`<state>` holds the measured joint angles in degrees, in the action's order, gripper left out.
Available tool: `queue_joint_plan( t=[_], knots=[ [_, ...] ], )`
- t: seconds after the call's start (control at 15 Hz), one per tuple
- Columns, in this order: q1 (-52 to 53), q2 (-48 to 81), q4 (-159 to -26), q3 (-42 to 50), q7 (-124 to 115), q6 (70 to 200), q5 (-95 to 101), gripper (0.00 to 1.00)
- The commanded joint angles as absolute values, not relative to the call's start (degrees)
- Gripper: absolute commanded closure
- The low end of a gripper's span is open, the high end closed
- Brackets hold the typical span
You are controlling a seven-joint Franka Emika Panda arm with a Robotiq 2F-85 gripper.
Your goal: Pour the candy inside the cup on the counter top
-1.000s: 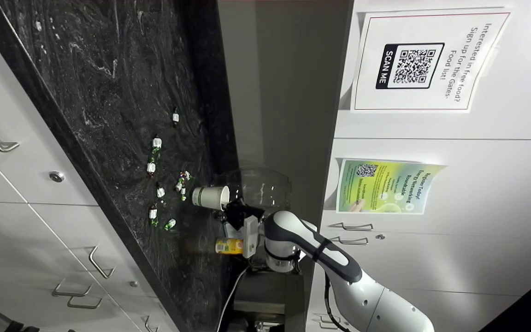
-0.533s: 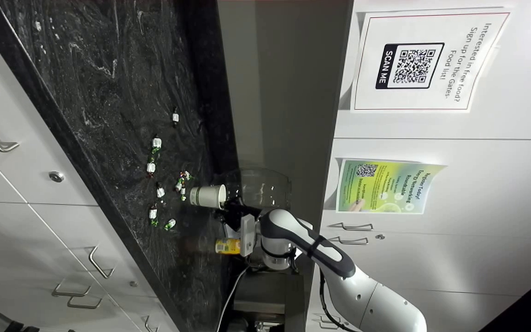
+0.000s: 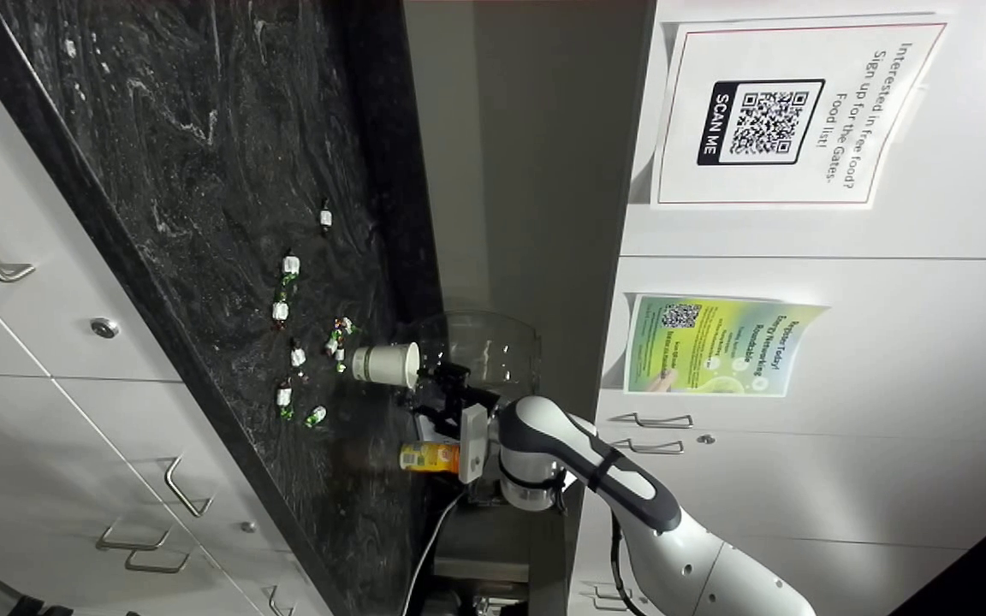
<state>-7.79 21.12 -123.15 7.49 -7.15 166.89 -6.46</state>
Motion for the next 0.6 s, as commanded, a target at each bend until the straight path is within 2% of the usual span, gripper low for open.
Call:
queue_joint_plan(
  t=[0.0,0.33,0.53],
  knots=[
    [-7.94,13.98,-128.98,6.93,-6.0,164.96,-6.74,0.0],
    [-7.7,9.91,-132.44,6.92,-5.64,164.8,-6.31,0.0],
    [-7.48,13.02,-130.2,7.36,-7.02,166.71,-6.28,0.0]
  ],
)
